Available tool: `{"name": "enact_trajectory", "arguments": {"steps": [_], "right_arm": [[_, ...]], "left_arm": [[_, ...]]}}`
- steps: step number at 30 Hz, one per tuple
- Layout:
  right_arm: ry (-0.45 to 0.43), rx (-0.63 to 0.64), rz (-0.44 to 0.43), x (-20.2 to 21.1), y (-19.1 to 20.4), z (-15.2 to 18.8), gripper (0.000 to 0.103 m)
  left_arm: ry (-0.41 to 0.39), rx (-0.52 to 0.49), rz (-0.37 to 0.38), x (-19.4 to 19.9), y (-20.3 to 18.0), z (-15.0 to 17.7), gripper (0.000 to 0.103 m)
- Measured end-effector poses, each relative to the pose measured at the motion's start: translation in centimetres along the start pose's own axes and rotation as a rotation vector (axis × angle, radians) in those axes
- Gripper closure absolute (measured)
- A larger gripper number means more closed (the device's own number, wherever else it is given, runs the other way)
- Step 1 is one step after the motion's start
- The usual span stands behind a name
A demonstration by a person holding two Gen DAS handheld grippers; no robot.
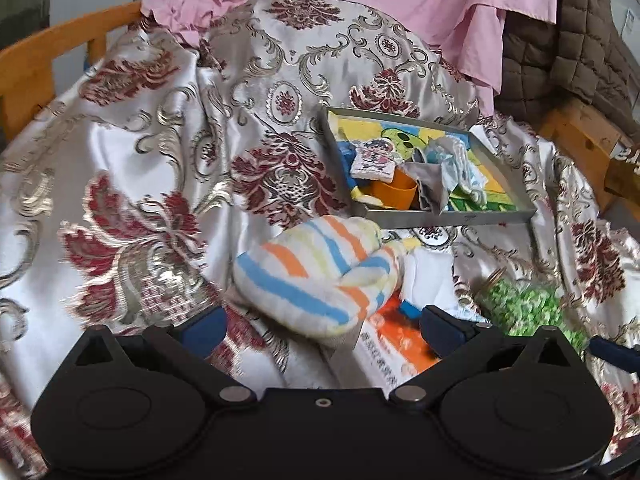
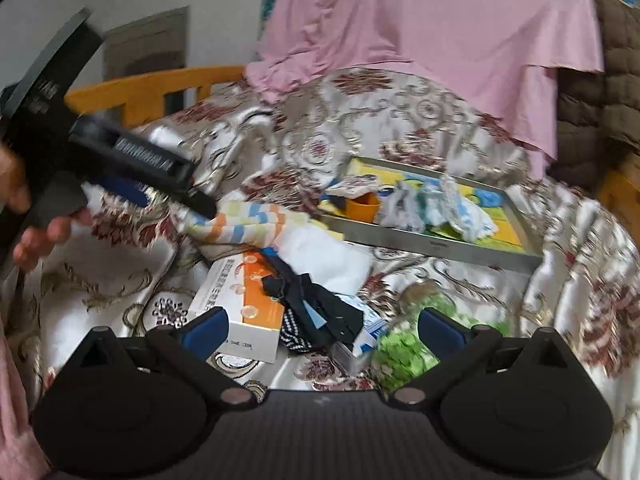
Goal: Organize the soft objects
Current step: 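Grasp the striped towel with the left gripper while the right gripper grasps the dark cloth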
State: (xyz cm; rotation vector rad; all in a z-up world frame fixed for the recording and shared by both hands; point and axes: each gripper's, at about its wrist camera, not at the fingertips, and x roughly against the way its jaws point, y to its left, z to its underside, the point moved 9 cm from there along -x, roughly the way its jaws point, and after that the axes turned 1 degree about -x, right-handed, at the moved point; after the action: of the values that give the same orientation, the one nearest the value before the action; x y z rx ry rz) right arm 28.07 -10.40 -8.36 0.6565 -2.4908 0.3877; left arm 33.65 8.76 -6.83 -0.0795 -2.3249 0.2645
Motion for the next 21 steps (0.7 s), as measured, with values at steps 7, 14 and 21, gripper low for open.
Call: {"name": "enact_trajectory", "arguments": {"steps": [7, 14, 21], "right_arm": [[0.047, -0.021, -0.053, -4.0, -0.2, 0.0, 0.001], [0.08, -0.042, -0.08, -7.0, 0.1, -0.2, 0.007], [0.097, -0.1, -0.106, -8.6, 0.0, -0.4, 0.014]], "left_arm": [[0.053, 0.06, 0.058, -3.7, 0.4, -0.4, 0.001], [0.058, 0.071, 0.11, -6.4, 0.5, -0.5, 0.001], [0.049, 0.07, 0.146, -6.9, 0.8, -0.2, 0.01]]}}
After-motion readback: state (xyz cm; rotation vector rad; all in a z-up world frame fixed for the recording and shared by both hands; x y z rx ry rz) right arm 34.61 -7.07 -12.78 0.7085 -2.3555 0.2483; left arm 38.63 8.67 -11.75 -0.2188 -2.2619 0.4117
